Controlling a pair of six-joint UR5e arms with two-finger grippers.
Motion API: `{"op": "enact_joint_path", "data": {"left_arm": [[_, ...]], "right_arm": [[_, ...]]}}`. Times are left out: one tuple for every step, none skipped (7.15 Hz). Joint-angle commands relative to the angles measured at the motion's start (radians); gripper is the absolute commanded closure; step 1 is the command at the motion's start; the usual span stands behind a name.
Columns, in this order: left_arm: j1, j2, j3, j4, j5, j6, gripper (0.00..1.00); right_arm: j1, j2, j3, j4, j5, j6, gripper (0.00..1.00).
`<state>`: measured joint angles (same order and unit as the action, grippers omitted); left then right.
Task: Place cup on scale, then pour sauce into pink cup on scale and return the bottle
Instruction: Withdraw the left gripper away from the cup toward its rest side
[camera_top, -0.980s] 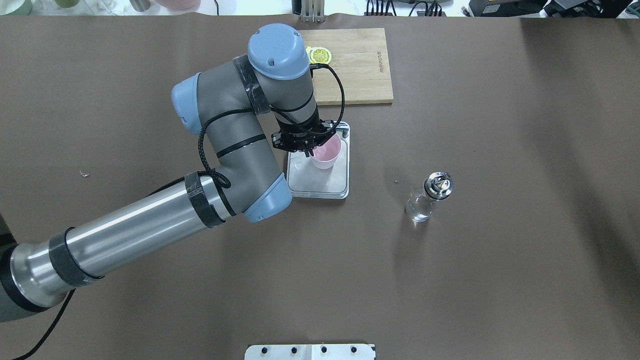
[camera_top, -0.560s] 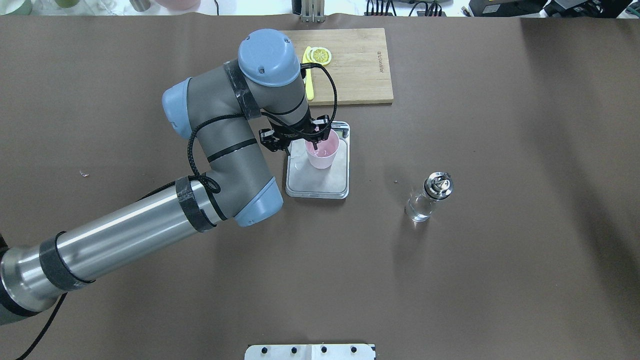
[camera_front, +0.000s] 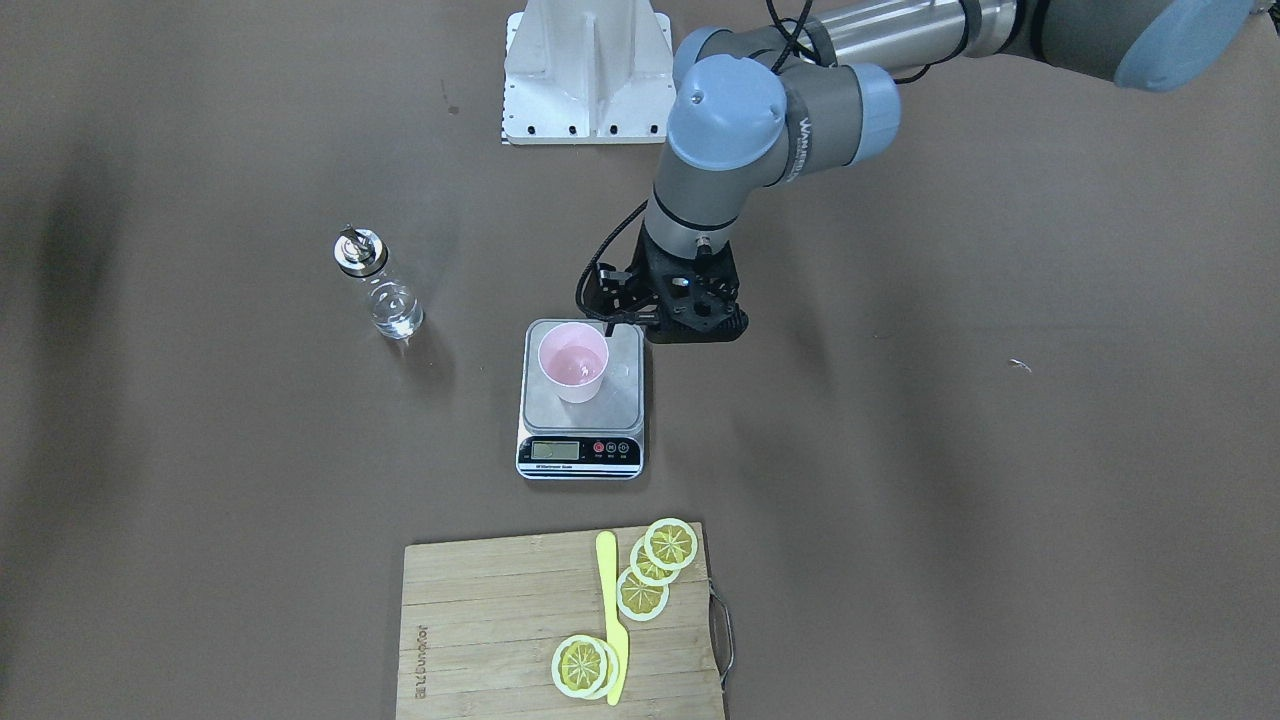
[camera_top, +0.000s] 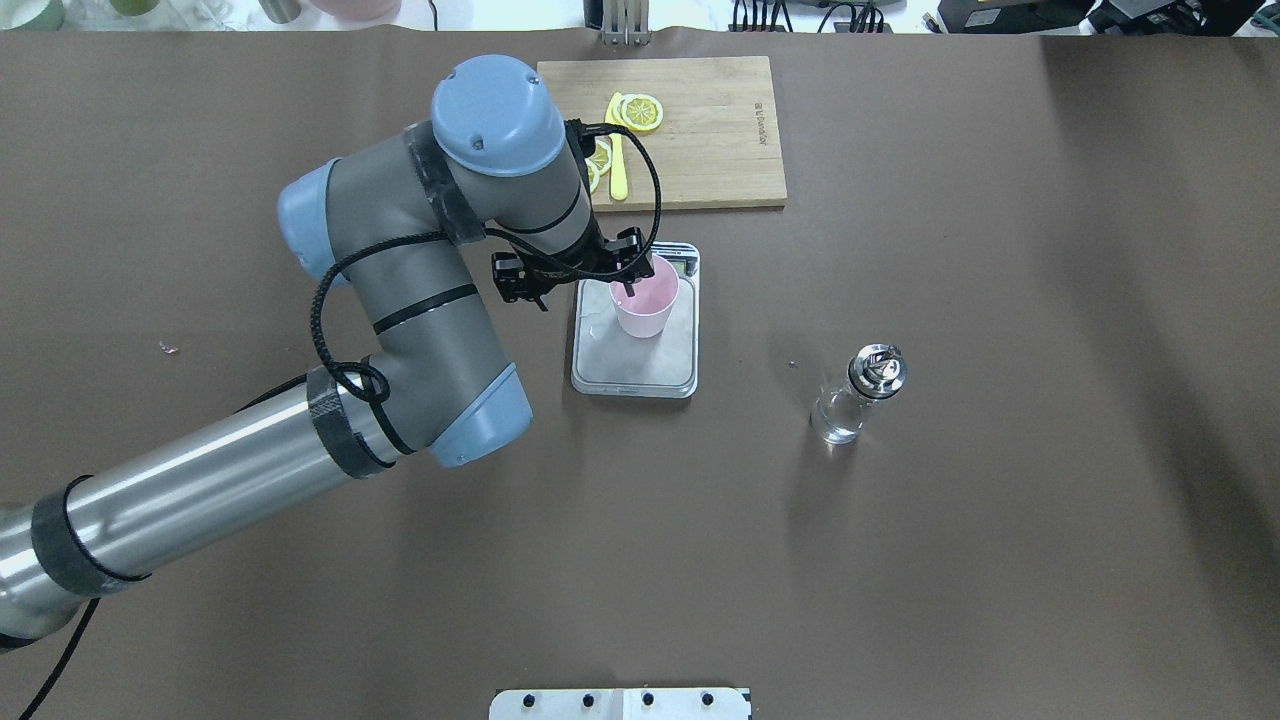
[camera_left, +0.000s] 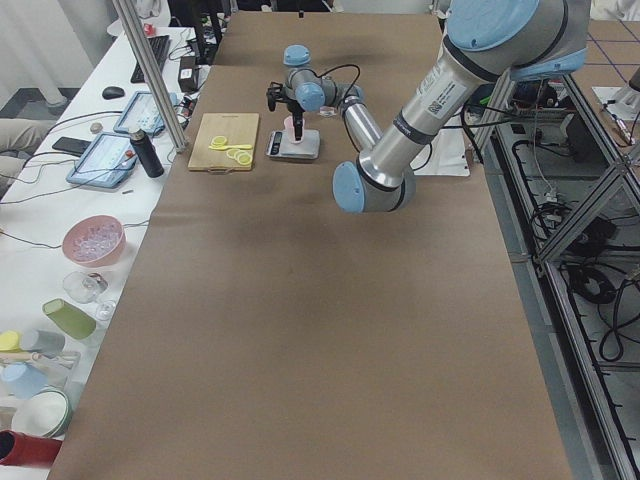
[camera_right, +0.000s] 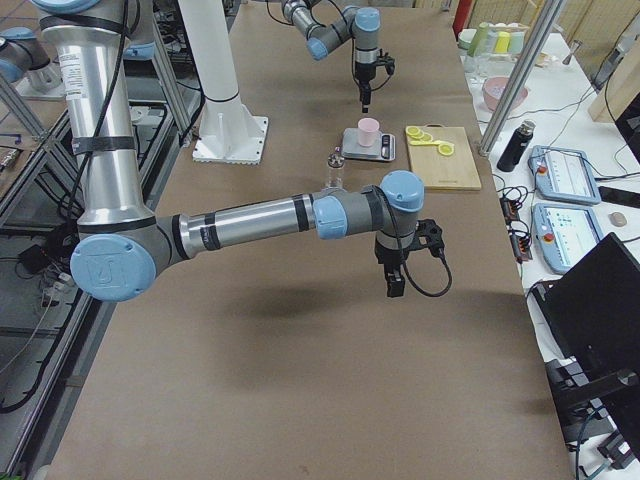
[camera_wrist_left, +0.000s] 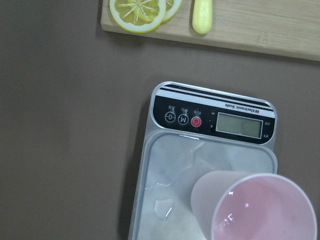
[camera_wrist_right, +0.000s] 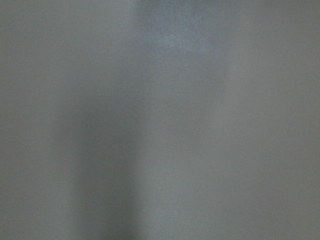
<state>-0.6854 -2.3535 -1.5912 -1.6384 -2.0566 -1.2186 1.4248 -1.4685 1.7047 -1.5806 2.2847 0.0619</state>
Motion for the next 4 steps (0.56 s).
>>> {"op": "enact_joint_path", "data": {"left_arm": [[-0.110, 0.124, -0.117, 0.008, -0.118, 0.142, 0.02], [-0.167, 0.178, -0.156, 0.008, -0.160, 0.218, 0.02], [-0.236, 0.231, -0.182, 0.011, -0.216, 0.305, 0.02], [-0.306, 0.268, -0.182, 0.012, -0.267, 0.402, 0.02]], "right_arm": [[-0.013, 0.017, 0.021, 0.014, 0.008, 0.002, 0.01], [-0.018, 0.007, 0.036, 0.074, 0.025, 0.016, 0.01], [-0.018, -0.002, 0.042, 0.117, 0.073, 0.018, 0.01], [-0.018, -0.027, 0.061, 0.144, 0.085, 0.019, 0.00]]}}
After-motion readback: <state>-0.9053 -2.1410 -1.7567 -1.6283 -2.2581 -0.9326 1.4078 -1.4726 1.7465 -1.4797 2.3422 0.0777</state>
